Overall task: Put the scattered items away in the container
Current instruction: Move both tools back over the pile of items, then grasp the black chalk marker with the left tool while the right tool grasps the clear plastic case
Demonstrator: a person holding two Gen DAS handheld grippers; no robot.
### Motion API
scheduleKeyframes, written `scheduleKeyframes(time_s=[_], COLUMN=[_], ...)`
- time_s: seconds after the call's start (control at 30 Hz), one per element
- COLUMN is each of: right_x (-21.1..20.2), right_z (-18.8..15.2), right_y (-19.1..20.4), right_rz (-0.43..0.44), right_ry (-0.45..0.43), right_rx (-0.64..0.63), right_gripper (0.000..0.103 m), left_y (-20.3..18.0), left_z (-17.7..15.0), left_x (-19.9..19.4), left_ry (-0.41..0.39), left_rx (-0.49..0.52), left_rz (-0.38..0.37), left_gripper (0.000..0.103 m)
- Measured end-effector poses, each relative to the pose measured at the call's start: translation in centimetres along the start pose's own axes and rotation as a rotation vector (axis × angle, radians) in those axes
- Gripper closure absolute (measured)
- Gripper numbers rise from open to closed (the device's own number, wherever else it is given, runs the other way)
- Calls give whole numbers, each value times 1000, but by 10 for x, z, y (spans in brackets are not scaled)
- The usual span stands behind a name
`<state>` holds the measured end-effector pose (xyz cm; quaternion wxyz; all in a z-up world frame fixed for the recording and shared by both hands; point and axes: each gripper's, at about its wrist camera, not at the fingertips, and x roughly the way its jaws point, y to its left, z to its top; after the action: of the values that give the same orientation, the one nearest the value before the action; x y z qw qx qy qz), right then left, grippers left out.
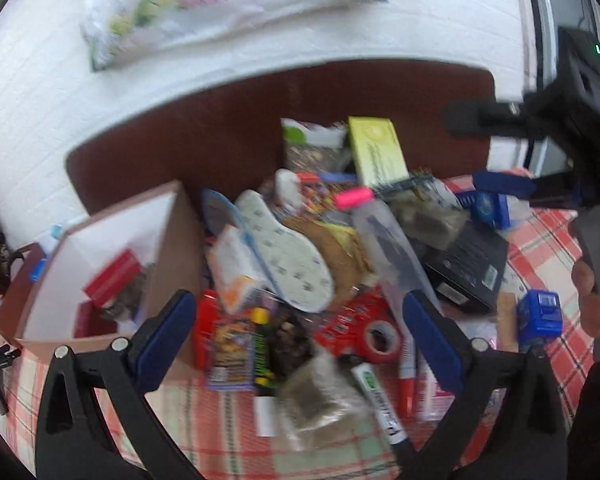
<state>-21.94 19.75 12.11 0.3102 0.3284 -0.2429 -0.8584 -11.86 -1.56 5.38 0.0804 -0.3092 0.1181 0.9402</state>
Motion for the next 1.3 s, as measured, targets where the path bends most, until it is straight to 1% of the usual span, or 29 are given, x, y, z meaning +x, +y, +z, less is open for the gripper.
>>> scheduleKeyframes(time_s=[0.07,0.17,0.23,0.3,0.33,0.4,0.43,0.5,0.57,0.7,0.77,0.8,0.87,0.9,0.97,1.03,1.1,1.13,1.23,1.3], right_x=[1,4,7,11,14,18,20,25,33,51,61,65,71,74,80,85,89,92,95,98], right_z=[-1,-2,-3,-7,-8,-10,-11,-14,-18,-27,-32,-35,-38,-40,-44,-46,-47,-49,-51,-52], right_y=[-10,-16,-19,-23,-24,-26,-26,-26,-22,-18,-20,-21,-22,-23,-23,-22,-26,-28,-23,-20], right_rz=[0,-30,-20,4,12,24,41,77,91,72,45,30,19,19,15,-9,-13,-12,-45,-62], right_ry=[10,34,50,67,77,91,97,122,155,226,256,270,283,293,310,312,312,326,320,313], right_rx=[9,-7,0,15,22,35,41,49,38,14,12,12,10,10,2,-18,-18,-11,-56,-82], right_gripper=[0,0,0,0,0,0,0,0,0,0,0,0,0,0,0,0,0,0,0,0], left_y=[-21,-32,-23,-9,-1,7,9,9,11,17,21,24,28,30,34,40,45,45,45,46], left_z=[-8,-16,-20,-27,-33,-41,-47,-54,-61,-66,-67,-68,-71,-73,-75,-77,-79,-79,-79,-81], left_x=[14,26,28,29,31,32,33,35,39,45,49,52,60,65,70,72,75,77,78,83], left_ry=[27,69,85,106,126,152,160,176,188,192,203,214,236,256,264,257,256,260,248,241], left_rx=[22,4,-43,-114,-152,-184,-191,-191,-205,-242,-259,-269,-290,-301,-303,-315,-333,-331,-304,-299], left_rz=[-14,-60,-84,-113,-139,-176,-180,-175,-187,-189,-189,-192,-195,-196,-163,-166,-167,-164,-126,-119], left_gripper=[1,1,1,1,1,1,1,1,1,3,8,8,18,20,24,24,22,22,21,21])
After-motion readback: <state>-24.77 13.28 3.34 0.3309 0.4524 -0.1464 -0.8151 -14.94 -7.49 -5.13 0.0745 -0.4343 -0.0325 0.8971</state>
